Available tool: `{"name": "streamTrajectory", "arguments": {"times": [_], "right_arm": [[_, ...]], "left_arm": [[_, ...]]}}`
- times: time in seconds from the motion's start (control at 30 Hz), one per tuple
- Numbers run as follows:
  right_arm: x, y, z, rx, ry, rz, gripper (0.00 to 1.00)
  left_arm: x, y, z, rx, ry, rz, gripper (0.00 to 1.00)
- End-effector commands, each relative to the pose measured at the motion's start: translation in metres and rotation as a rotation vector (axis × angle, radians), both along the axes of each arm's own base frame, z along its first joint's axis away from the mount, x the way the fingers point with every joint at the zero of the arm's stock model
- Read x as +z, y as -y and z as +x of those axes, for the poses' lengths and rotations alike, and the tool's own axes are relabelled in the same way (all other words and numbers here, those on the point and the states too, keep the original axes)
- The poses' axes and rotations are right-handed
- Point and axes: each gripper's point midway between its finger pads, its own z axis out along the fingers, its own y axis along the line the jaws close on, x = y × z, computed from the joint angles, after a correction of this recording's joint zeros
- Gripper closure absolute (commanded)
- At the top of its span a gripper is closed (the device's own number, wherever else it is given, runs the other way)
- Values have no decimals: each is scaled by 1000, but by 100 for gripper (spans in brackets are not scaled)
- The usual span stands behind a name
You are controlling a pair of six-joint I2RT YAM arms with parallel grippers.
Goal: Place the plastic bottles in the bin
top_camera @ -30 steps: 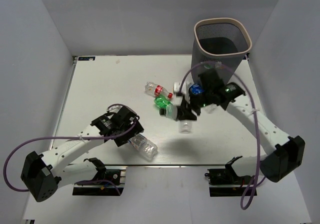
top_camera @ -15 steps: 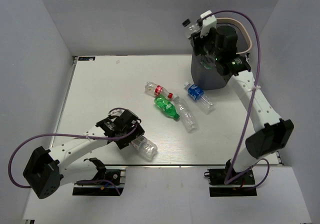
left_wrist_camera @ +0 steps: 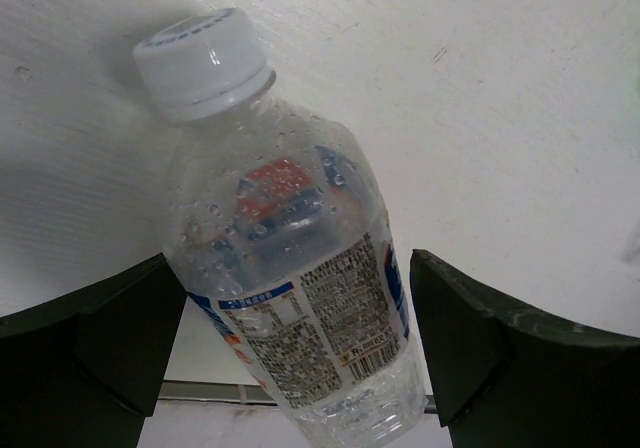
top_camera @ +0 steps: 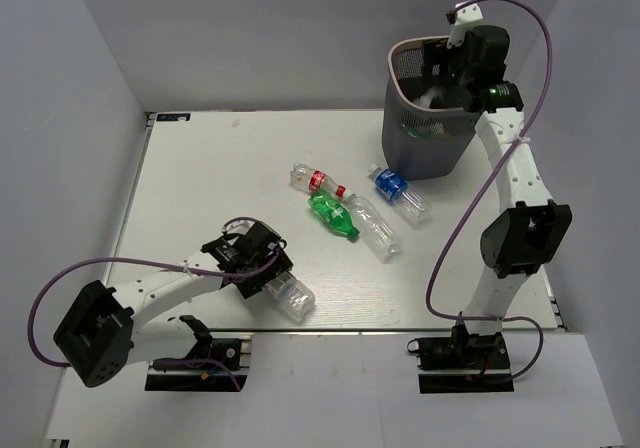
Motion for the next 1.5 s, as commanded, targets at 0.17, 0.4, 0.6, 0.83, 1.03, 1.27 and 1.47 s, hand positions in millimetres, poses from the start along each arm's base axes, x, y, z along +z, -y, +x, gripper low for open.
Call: {"name": "streamTrajectory", "arguments": {"times": [0.17, 0.4, 0.6, 0.83, 1.03, 1.27, 1.47], "right_arm": [[50, -33, -62, 245, 98, 125, 10], [38, -96, -157, 742, 82, 185, 10], [6, -128, -229, 1075, -33, 309, 36], [-63, -145, -259, 1185, -135, 176, 54], [-167, -144, -303, 1170, -422, 91, 70], [-226, -134, -319, 1083, -574, 75, 74], [-241, -122, -312, 989, -601, 22, 73]], "left_arm": [[-10, -1, 3, -22, -5, 36, 0], [-10, 3, 14, -90, -9, 122, 8], [-8, 0, 11, -111, 2, 125, 45], [56, 5, 32, -154, 157, 102, 73], [166, 21, 72, -239, 419, 92, 77], [258, 60, 113, -352, 628, 70, 77], [340, 101, 155, -429, 846, 44, 77]]}}
